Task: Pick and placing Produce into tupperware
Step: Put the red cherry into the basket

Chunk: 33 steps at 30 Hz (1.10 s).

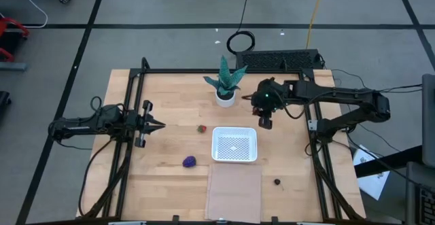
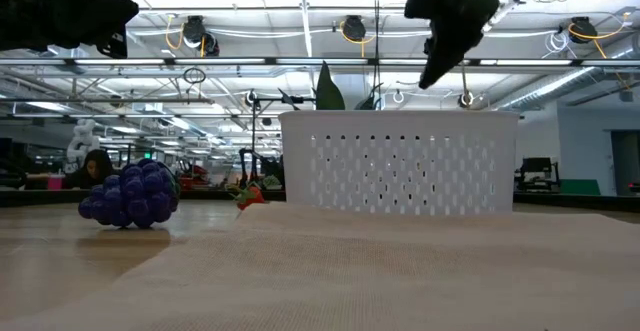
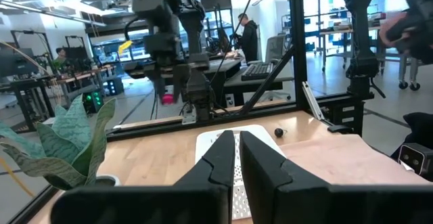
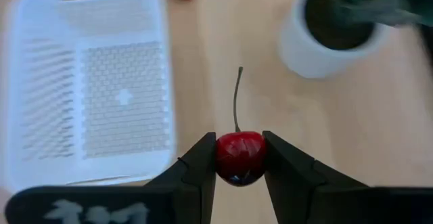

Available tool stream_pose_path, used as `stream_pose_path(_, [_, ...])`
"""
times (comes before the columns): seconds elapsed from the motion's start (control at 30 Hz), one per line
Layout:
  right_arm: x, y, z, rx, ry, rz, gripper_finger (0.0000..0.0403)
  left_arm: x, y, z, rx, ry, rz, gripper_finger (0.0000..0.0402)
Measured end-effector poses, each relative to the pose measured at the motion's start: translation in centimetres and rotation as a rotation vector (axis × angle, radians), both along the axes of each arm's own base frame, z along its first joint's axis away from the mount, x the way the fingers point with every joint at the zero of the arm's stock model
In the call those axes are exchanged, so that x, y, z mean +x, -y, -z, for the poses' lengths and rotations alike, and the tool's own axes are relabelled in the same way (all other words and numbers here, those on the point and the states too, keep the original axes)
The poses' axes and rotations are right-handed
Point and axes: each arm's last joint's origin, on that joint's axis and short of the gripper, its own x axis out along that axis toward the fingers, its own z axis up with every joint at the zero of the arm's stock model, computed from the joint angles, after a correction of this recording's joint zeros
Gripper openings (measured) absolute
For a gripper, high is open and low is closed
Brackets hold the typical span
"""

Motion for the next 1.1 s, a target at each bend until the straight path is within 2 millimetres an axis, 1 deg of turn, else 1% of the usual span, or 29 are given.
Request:
stream_pose_path(0.2, [0.5, -1.8, -0.2, 0.027, 0.036, -0.137, 0.0096, 0.0, 0.0, 0.0, 0.0, 0.0, 0.0, 0.0028])
stream_pose_path(0.4, [2.4, -3.2, 0.6, 0.028, 0.079, -0.189, 0.0096, 0.0, 0.0, 0.0, 0.007, 0.0, -0.001, 0.0028])
stream_pose_path(0.77, [5.4, -5.2, 4.0, 0.02, 0.018, -0.296, 0.0096, 0.0, 0.0, 0.0, 0.005, -0.001, 0.0, 0.0028])
stream_pose_path(1.1, [6.5, -7.1, 6.9, -0.04, -0.095, -0.489, 0.0096, 0.0, 0.0, 0.0, 0.004, -0.002, 0.0, 0.0028])
